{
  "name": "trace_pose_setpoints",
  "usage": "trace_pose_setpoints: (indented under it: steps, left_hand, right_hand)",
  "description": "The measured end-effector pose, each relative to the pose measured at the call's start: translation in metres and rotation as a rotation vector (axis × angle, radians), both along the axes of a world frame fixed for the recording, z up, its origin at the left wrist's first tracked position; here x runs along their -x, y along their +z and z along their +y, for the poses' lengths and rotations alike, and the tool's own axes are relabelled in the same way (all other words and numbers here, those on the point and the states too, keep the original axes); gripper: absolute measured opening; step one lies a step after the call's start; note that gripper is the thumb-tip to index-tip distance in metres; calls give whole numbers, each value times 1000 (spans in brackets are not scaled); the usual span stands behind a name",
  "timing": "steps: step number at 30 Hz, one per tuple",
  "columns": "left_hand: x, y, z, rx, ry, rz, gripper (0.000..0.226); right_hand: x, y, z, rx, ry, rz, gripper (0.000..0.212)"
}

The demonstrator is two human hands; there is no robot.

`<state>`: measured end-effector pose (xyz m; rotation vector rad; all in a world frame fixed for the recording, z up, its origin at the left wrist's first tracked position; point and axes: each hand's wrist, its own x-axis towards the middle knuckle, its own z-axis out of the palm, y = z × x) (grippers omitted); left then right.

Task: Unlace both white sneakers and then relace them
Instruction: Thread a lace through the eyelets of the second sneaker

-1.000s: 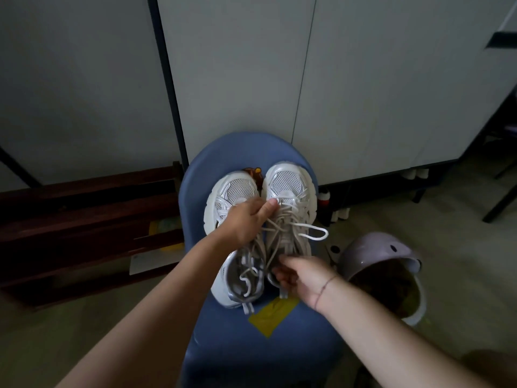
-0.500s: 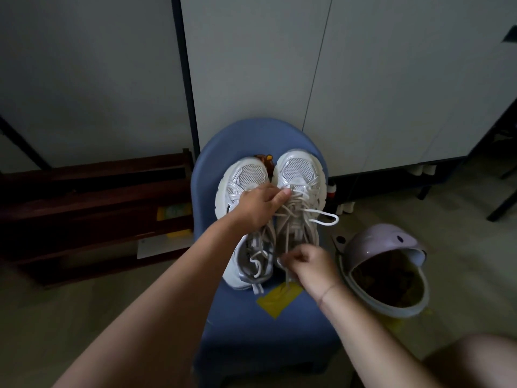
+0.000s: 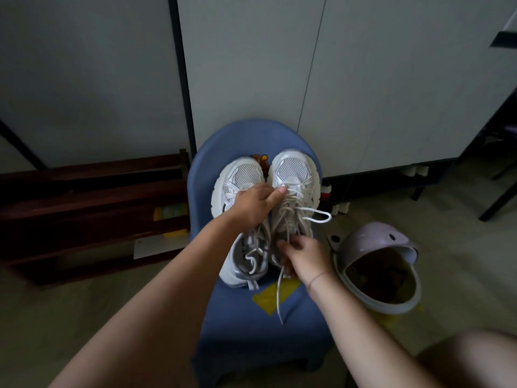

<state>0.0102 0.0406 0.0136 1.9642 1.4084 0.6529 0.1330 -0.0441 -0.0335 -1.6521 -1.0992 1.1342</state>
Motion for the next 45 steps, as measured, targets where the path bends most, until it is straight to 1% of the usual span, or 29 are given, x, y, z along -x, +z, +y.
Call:
trace_pose_setpoints:
  steps: [2,4,6,9,13,15,17,18,20,21,23,26,29,32,35,37,42,45]
  left_hand:
    - [0,1,-1,4,-1,-1,48]
    - [1,1,-2,12,3,-6,48]
    - [1,2,-3,18,1,-8,48]
    - [1,1,-1,30,-8,-8,49]
    - [2,-1,1,78,10,-47,54]
    - [1,0,0,75,14,-39,53]
    - [0,2,-3,61,8,-31,51]
    - [-1,3,-4,52,6,-26,50]
    - [-1,4,-4,37,7,-15,49]
    - [-1,3,-4,35,9,-13,49]
    - [0,1,-2,42,13,-23,51]
    - [0,0,0,50,22,-25,53]
    - [0,-3,1,45,17,-37,52]
    - [0,-3,2,46,13,-45,52]
    - [0,-5,3,63,13,-51,53]
    - [1,-6,4,71,13,-62,54]
    - [0,-6,5,63,13,-55,53]
    - [0,-6,4,52,10,-48,54]
  right_hand:
    - [9,0,5,53,-65,122,32]
    - [12,-5,7,44,-95,145,32]
    - [11,-11,3,6,-61,53,34]
    - [4,-21,-16,15,84,-144,37]
    - [1,-42,-47,197,244,-203,32]
    - [-1,-43,-52,243,271,-217,29]
    - [-6,-34,-48,167,188,-255,27]
    - [-11,-26,-45,69,106,-293,24]
    - [-21,-10,-37,-106,-62,-349,11]
    - [-25,-4,-32,-123,-120,-386,14]
    - [-29,-5,-20,-96,-167,-477,24]
    - [-29,-11,-4,-54,-202,-607,23]
    - [-27,-16,-3,-115,-274,-606,17]
    - [-23,-22,-15,-184,-301,-612,13]
    - [-22,-26,-20,-231,-339,-567,15]
    - [-22,-26,-18,-228,-345,-575,15]
    - [-27,-27,-15,-114,-305,-583,18]
    - [-31,-27,-11,-142,-269,-575,14]
